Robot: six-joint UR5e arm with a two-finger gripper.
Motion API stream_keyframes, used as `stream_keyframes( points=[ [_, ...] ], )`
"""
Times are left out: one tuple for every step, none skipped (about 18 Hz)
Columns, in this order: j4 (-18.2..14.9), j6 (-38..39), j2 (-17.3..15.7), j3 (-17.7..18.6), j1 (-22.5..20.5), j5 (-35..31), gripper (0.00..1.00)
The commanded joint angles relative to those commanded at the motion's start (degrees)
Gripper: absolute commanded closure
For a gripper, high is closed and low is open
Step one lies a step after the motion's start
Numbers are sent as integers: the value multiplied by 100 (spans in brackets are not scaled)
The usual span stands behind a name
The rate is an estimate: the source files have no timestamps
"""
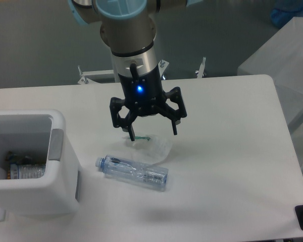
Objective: Place the trash in the trash can
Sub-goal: 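Move the open gripper above the crumpled clear plastic bag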
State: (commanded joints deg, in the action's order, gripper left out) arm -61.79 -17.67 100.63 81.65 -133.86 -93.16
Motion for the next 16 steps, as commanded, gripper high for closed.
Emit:
stream_keyframes(
  points=[
    [9,0,-9,35,0,-9,0],
    [9,0,-9,61,0,0,0],
    [9,9,-17,62,-18,9,0],
    [35,9,-17,79,-18,9,0],
    [44,9,-9,79,-35,44,0],
    [53,17,0,97,-53,61,0],
    [79,18,9,97,-96,79,0],
    [88,26,0,97,-193,114,0],
    [149,26,9,106,-246,219,0],
    [254,61,26,149,-298,324,0],
    [412,88,26,254,-369,369,0],
    [622,88,18,412,-413,387,0],
    [833,131,9,500,-405,395,0],
    [896,219,0,545,-404,396,0],
    [940,263,0,615,-404,387,0],
    [941,194,-9,642,-404,395,0]
  ],
)
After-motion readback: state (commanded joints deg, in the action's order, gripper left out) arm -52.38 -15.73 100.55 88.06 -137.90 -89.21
